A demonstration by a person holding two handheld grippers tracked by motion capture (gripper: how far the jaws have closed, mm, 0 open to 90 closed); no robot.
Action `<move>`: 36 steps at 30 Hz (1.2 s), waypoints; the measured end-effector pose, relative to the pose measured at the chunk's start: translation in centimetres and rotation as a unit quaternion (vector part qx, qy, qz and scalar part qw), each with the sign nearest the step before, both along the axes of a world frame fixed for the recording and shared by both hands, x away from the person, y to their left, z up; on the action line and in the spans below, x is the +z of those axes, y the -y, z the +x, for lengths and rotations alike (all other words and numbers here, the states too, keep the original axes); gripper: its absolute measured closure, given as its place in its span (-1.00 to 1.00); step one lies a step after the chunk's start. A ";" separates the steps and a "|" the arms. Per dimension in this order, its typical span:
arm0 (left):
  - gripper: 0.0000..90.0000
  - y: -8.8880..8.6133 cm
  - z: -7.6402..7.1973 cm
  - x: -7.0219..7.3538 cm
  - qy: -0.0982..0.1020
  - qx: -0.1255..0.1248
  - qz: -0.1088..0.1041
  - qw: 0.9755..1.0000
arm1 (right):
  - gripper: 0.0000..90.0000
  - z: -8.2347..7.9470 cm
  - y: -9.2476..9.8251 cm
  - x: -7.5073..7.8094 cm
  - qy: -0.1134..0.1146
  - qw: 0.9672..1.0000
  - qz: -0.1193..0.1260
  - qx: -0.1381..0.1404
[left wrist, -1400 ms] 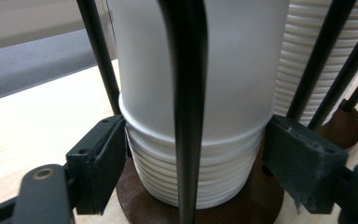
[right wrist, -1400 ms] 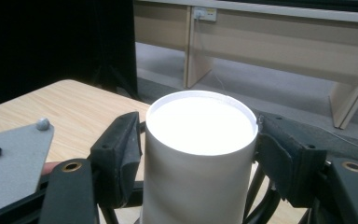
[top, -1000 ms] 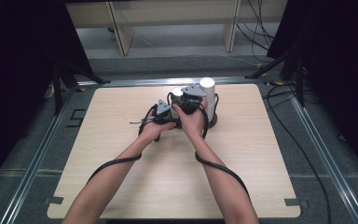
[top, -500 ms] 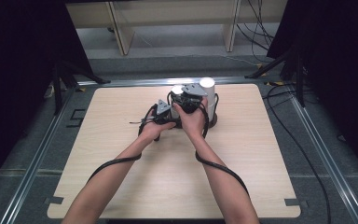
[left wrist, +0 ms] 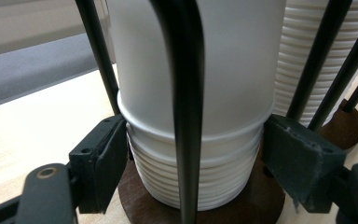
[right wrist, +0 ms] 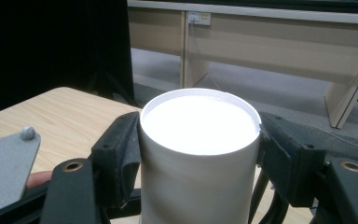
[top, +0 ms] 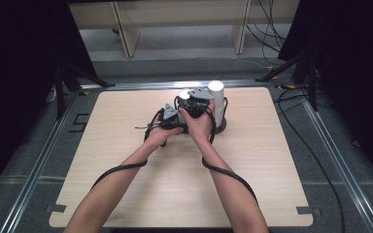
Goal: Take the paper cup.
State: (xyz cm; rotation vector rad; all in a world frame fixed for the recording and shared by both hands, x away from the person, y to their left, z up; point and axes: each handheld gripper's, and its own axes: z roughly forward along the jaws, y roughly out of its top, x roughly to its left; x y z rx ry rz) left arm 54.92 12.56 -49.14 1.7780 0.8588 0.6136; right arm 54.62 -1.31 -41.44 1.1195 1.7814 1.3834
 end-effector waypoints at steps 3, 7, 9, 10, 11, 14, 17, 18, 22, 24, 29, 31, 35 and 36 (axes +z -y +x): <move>-0.49 0.0 0.0 0.0 0.001 0.000 -0.002 1.000 | -0.23 -0.1 0.1 0.3 0.002 1.000 0.004 0.002; -0.49 0.0 -0.1 0.1 -0.001 0.001 0.003 1.000 | -0.22 -0.4 0.2 1.0 0.015 1.000 0.008 0.007; -0.49 0.0 0.0 0.0 0.001 -0.001 -0.001 1.000 | -0.21 -0.4 0.3 1.4 0.020 1.000 0.007 0.011; -0.49 0.0 0.0 0.0 0.001 -0.001 -0.001 1.000 | -0.21 -0.5 0.2 1.5 0.017 1.000 0.012 0.008; -0.49 0.0 0.0 0.0 0.001 -0.002 0.001 1.000 | -0.21 -0.5 0.3 1.6 0.025 1.000 0.010 0.012; -0.49 0.0 0.0 0.0 0.001 -0.002 0.001 1.000 | -0.21 -0.7 0.3 2.1 0.027 0.999 0.013 0.011; -0.50 -0.2 0.1 0.1 0.000 -0.006 0.022 1.000 | -0.20 -0.8 0.4 2.5 0.036 0.999 0.016 0.013; -0.50 -0.2 0.1 0.1 -0.001 -0.006 0.021 1.000 | -0.20 -0.9 0.4 2.7 0.033 0.999 0.015 0.012; -0.50 -0.2 0.1 0.1 -0.003 -0.004 0.017 1.000 | -0.20 -1.0 0.5 3.5 0.053 0.998 0.009 0.016; -0.50 -0.2 0.0 0.2 -0.003 -0.004 0.025 1.000 | -0.20 -1.2 0.4 3.9 0.053 0.998 0.016 0.020; -0.50 0.0 -0.1 0.0 -0.005 -0.001 0.005 1.000 | -0.20 -1.4 0.5 4.3 0.061 0.998 0.021 0.017; -0.50 0.0 0.0 0.0 -0.005 0.001 0.006 1.000 | -0.20 -1.5 0.6 4.6 0.068 0.997 0.017 0.019; -0.50 -0.1 0.0 0.0 -0.007 -0.003 0.011 1.000 | -0.20 -1.6 0.7 5.1 0.074 0.997 0.021 0.021; -0.50 0.0 0.0 -0.1 -0.005 -0.002 0.009 1.000 | -0.20 -1.7 0.6 5.2 0.071 0.997 0.028 0.020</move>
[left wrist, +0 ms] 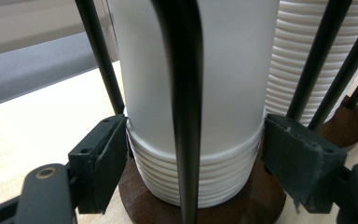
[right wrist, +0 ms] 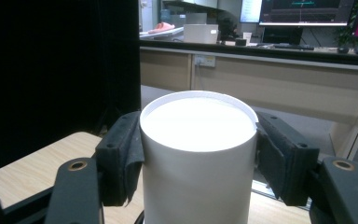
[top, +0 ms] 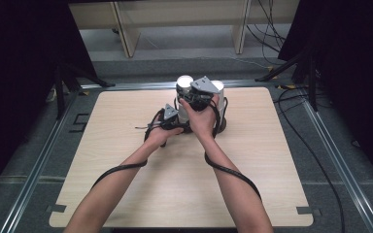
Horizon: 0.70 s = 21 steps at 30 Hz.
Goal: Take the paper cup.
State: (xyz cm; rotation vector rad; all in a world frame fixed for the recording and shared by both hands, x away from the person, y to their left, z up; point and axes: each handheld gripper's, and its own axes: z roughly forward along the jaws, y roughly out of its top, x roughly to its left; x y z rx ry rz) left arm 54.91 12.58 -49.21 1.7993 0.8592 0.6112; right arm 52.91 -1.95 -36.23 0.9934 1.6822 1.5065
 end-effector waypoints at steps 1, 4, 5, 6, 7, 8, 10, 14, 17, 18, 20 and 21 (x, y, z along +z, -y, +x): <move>-0.50 0.0 0.0 0.0 -0.001 0.000 0.001 1.000 | -0.20 0.0 0.0 0.1 0.003 1.000 0.000 -0.001; -0.50 -0.1 0.0 0.1 0.000 -0.001 0.015 1.000 | -0.20 -0.1 0.1 0.6 0.012 1.000 0.003 0.006; -0.50 -0.1 0.0 0.1 -0.001 -0.001 0.014 1.000 | -0.20 -0.3 0.1 0.8 0.011 1.000 -0.001 0.004; -0.50 -0.1 0.0 0.1 -0.001 -0.001 0.014 1.000 | -0.20 -0.4 0.0 0.9 0.010 1.000 0.006 0.007; -0.51 -0.1 0.1 0.0 0.001 -0.001 0.012 1.000 | -0.20 -0.5 -0.1 1.0 0.012 1.000 0.006 0.007; -0.51 -0.1 0.1 0.0 -0.002 -0.001 0.011 1.000 | -0.20 -0.5 -0.2 1.1 0.010 1.000 0.001 0.010; -0.54 -0.1 0.0 0.0 -0.004 -0.001 0.011 1.000 | -0.20 -0.6 -0.2 1.2 0.014 1.000 0.004 0.011; -0.63 -0.2 -0.1 0.2 -0.001 -0.001 0.015 1.000 | -0.20 -0.7 0.0 1.3 0.027 1.000 -0.009 0.011; -0.68 -0.4 -0.5 0.7 0.002 0.001 0.019 1.000 | -0.20 -1.1 0.1 1.3 0.007 1.000 0.007 0.012; -0.68 -0.4 -0.7 0.8 0.007 0.006 0.010 1.000 | -0.20 -1.1 0.2 1.3 0.007 1.000 0.007 0.014; -0.69 -0.6 -0.9 1.0 0.003 0.006 0.007 1.000 | -0.20 -1.4 0.3 1.2 -0.002 1.000 0.013 0.016; -0.69 -0.8 -1.1 1.1 0.003 0.008 0.013 1.000 | -0.20 -1.5 0.4 1.2 -0.001 1.000 0.014 0.019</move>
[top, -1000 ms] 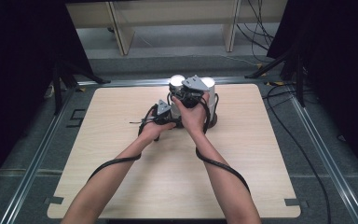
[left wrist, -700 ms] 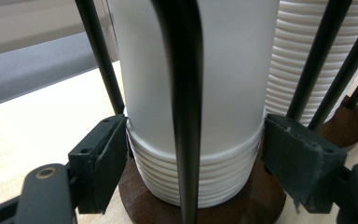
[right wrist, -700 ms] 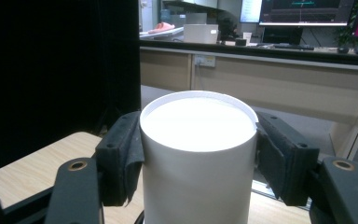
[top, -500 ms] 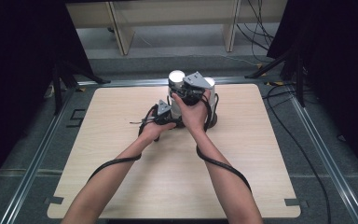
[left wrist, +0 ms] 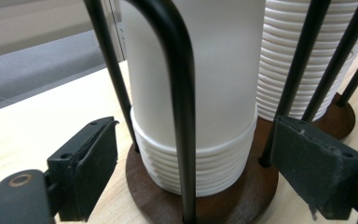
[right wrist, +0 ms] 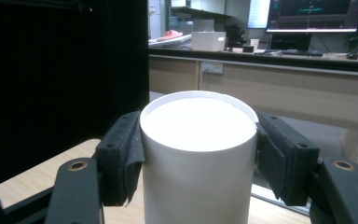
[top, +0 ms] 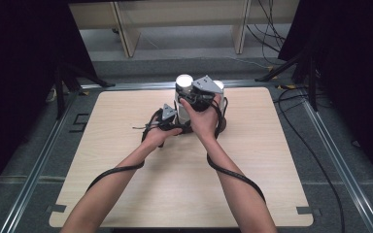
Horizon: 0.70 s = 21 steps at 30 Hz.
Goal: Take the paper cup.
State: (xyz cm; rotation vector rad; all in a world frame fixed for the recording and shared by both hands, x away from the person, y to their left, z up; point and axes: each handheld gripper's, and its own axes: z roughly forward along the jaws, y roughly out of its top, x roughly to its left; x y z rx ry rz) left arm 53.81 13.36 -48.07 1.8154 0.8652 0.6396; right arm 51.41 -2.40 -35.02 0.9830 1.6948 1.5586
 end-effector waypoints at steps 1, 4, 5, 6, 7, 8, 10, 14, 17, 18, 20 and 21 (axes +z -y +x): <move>-0.70 -0.1 -0.1 0.1 0.000 0.000 0.001 1.000 | -0.20 -0.1 0.1 0.0 0.005 1.000 -0.001 0.002; -0.70 -0.7 -0.6 0.2 0.001 0.003 0.007 1.000 | -0.20 -0.6 0.4 0.1 0.006 1.000 -0.002 0.005; -0.71 -0.8 -0.9 0.3 0.001 0.005 0.005 1.000 | -0.20 -0.7 0.4 0.2 0.007 1.000 0.000 0.007; -0.71 -0.9 -1.0 0.3 0.000 0.003 0.006 1.000 | -0.20 -1.0 0.4 0.2 -0.001 1.000 0.007 0.008; -0.71 -1.1 -1.3 0.4 0.001 0.003 0.009 1.000 | -0.20 -1.1 0.4 0.3 0.001 1.000 0.006 0.011; -0.71 -1.3 -1.6 0.6 0.000 -0.001 0.013 1.000 | -0.20 -1.1 0.5 0.3 0.004 1.000 0.014 0.016; -0.71 -1.8 -2.0 0.7 0.000 -0.004 0.027 1.000 | -0.20 -1.6 0.6 0.3 -0.009 1.000 0.016 0.017; -0.71 -2.4 -3.2 1.0 0.004 -0.001 0.016 1.000 | -0.20 -2.1 0.8 0.1 -0.013 1.000 0.020 0.019; -0.71 -2.8 -4.2 1.0 0.008 -0.008 0.015 1.000 | -0.20 -2.3 1.0 -0.2 -0.009 1.000 0.020 0.022; -0.72 -3.0 -4.6 1.1 0.008 -0.011 0.020 1.000 | -0.20 -2.4 1.1 -0.2 -0.007 1.000 0.020 0.023; -0.72 -3.3 -5.5 1.1 0.007 -0.014 0.010 1.000 | -0.20 -2.7 1.2 -0.3 -0.011 0.999 0.020 0.024; -0.72 -3.4 -5.8 1.1 0.008 -0.014 0.009 1.000 | -0.20 -2.9 1.2 -0.4 -0.014 0.999 0.028 0.026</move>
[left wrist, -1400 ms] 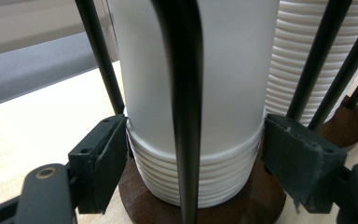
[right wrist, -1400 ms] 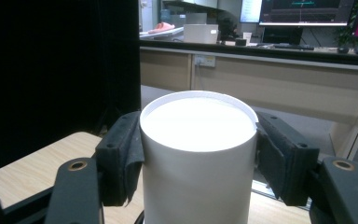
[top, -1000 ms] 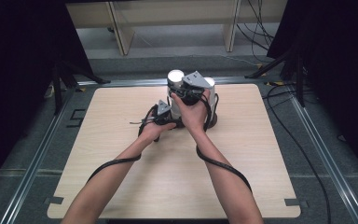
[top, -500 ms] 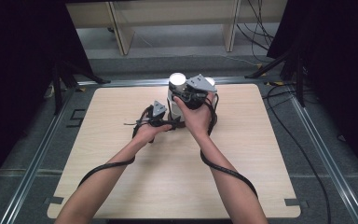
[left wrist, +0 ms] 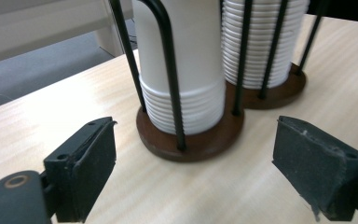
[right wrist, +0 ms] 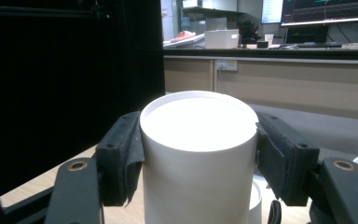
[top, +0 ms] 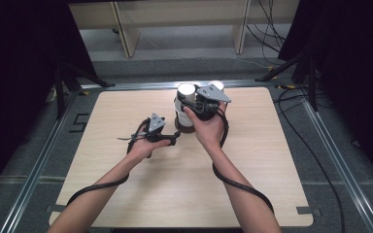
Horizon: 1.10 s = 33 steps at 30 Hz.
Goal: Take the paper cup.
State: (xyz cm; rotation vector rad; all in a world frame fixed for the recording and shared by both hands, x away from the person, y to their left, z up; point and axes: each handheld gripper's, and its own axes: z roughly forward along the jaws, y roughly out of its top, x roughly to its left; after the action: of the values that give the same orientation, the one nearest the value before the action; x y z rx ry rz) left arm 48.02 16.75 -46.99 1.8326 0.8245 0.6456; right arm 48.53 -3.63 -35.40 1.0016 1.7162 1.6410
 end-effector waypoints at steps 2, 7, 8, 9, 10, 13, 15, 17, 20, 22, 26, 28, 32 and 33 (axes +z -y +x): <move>-0.72 -0.4 -0.9 0.0 0.002 -0.004 -0.004 1.000 | -0.20 -0.3 0.2 -0.1 -0.006 1.000 -0.002 0.001; -0.72 -1.1 -2.9 0.2 0.007 -0.011 -0.009 1.000 | -0.20 -1.0 0.7 -0.6 -0.012 1.000 0.004 0.006; -0.72 -1.3 -3.3 0.2 0.008 -0.012 -0.010 1.000 | -0.20 -1.1 0.8 -0.7 -0.008 1.000 0.005 0.008; -0.72 -1.4 -3.6 0.3 0.009 -0.013 -0.013 1.000 | -0.20 -1.3 0.9 -0.8 -0.013 1.000 0.007 0.009; -0.72 -1.4 -3.6 0.3 0.009 -0.013 -0.013 1.000 | -0.20 -1.4 1.0 -1.0 -0.016 1.000 0.012 0.013; -0.72 -1.9 -4.9 0.5 0.014 -0.018 -0.016 1.000 | -0.20 -1.7 1.2 -1.3 -0.022 1.000 0.012 0.013; -0.72 -2.2 -5.3 0.6 0.030 -0.024 -0.009 0.999 | -0.20 -1.9 1.3 -1.6 -0.026 0.999 0.016 0.014; -0.72 -2.3 -5.5 0.6 0.035 -0.026 -0.014 0.999 | -0.20 -2.1 1.4 -1.7 -0.030 0.999 0.016 0.016; -0.72 -2.5 -6.5 0.6 0.040 -0.032 -0.012 0.999 | -0.20 -2.5 1.7 -1.9 -0.038 0.999 0.021 0.018; -0.72 -2.6 -6.9 0.6 0.041 -0.032 -0.009 0.999 | -0.20 -2.7 1.9 -2.1 -0.042 0.999 0.025 0.020; -0.72 -2.7 -8.1 0.4 0.041 -0.038 -0.011 0.998 | -0.20 -3.1 2.3 -2.8 -0.049 0.998 0.032 0.023; -0.72 -2.8 -8.5 0.4 0.040 -0.042 -0.011 0.998 | -0.20 -3.3 2.5 -3.1 -0.055 0.998 0.036 0.023; -0.72 -2.9 -9.2 0.3 0.042 -0.047 -0.015 0.998 | -0.21 -3.6 3.2 -3.7 -0.071 0.996 0.046 0.021; -0.72 -3.0 -9.4 0.3 0.042 -0.047 -0.015 0.998 | -0.21 -3.8 3.4 -3.9 -0.079 0.995 0.057 0.023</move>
State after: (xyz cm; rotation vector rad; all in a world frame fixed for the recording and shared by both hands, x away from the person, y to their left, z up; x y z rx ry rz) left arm 38.67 19.72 -46.72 1.7943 0.6852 0.6417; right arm 44.69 -7.03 -39.27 1.1820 1.7746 1.7454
